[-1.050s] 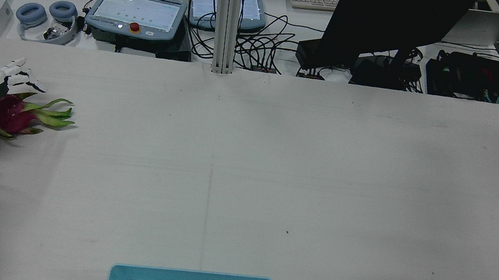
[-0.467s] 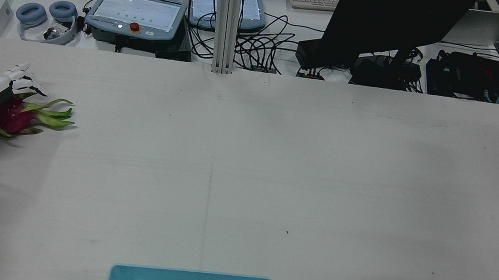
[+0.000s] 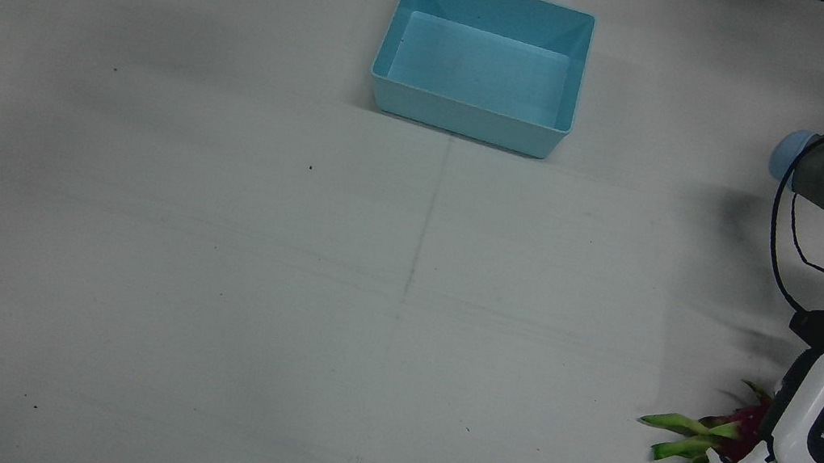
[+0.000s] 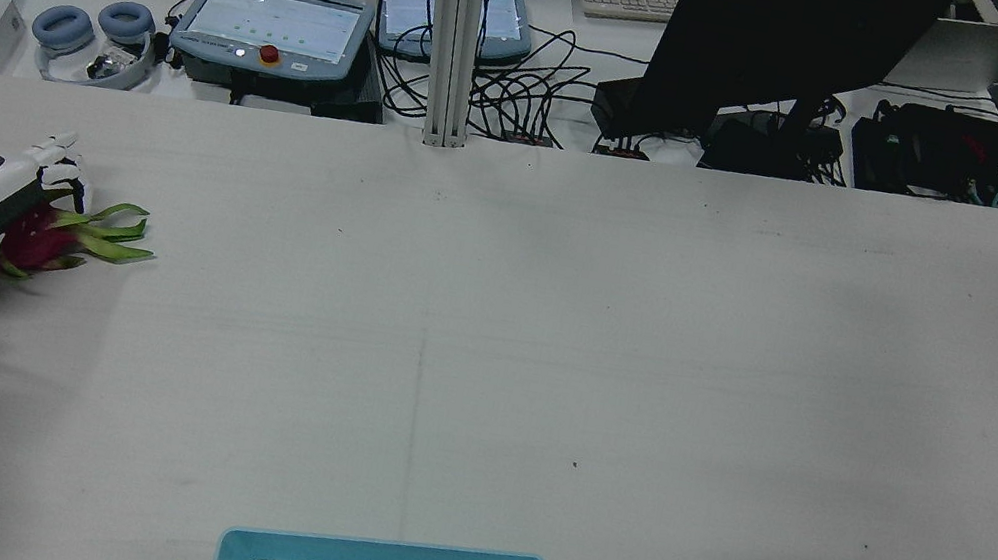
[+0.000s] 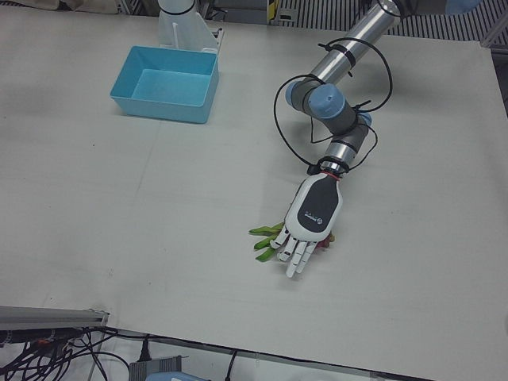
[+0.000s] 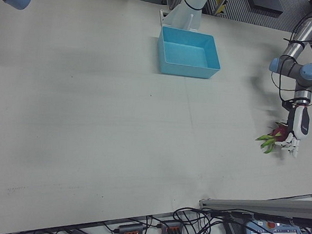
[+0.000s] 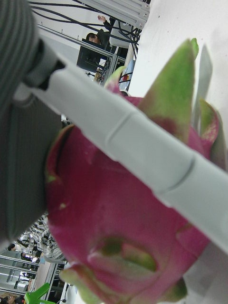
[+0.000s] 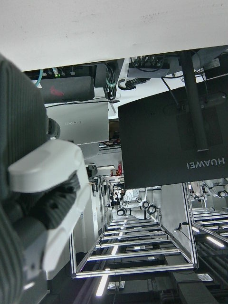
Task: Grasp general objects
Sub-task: 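Close the left hand's fingers around the pink dragon fruit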
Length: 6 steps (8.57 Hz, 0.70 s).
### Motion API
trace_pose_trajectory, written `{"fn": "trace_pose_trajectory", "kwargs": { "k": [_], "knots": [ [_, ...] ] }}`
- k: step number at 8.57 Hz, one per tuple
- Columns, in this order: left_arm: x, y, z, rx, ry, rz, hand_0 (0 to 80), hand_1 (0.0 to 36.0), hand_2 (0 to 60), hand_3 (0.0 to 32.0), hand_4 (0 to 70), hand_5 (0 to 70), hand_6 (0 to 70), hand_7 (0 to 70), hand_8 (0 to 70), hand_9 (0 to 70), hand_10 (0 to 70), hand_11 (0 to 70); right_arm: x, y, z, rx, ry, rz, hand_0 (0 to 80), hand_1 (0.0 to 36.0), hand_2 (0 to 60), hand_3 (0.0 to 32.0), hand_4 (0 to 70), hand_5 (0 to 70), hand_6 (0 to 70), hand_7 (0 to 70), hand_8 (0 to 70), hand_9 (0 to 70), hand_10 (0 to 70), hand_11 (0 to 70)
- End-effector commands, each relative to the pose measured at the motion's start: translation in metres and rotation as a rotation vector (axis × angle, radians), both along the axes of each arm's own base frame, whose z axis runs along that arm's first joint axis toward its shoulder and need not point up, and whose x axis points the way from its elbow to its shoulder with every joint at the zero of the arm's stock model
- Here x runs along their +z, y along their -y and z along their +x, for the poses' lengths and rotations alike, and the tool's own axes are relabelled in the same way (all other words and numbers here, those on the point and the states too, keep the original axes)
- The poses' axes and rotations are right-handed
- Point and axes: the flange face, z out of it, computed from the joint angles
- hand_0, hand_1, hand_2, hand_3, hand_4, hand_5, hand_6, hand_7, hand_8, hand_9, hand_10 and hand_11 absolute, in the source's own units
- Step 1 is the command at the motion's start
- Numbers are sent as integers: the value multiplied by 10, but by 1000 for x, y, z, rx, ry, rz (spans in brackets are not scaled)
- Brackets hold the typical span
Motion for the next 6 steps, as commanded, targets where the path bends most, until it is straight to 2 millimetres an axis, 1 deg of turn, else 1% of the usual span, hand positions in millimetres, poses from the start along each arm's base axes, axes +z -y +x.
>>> {"fn": "trace_pose_trajectory", "kwargs": {
  "k": [1,2,3,4,5,6],
  "knots": [
    [-2,4,4,0,20,-2,800,360,600,0,85,700,108,700,11,143,0,5,0,0,0,1,0,0,0,0,0,0,0,0,0,0,0,0,0,0],
    [-3,4,5,0,22,-1,800,360,600,0,188,700,214,700,32,176,27,94,0,0,0,1,0,0,0,0,0,0,0,0,0,0,0,0,0,0],
    [-5,5,3,-13,32,-1,800,360,600,0,326,700,428,700,75,186,143,258,0,0,0,1,0,0,0,0,0,0,0,0,0,0,0,0,0,0],
    [-4,4,2,-27,39,-8,800,360,600,0,506,700,668,700,123,186,299,469,0,0,0,0,0,0,0,0,0,0,0,0,0,0,0,0,0,0],
    [-4,4,1,-29,40,-8,800,360,600,0,636,700,700,700,183,208,421,627,0,0,0,0,0,0,0,0,0,0,0,0,0,0,0,0,0,0],
    [-5,5,3,-27,40,-8,800,360,600,0,700,700,700,700,333,390,544,700,0,0,0,0,0,0,0,0,0,0,0,0,0,0,0,0,0,0]
  ]
}}
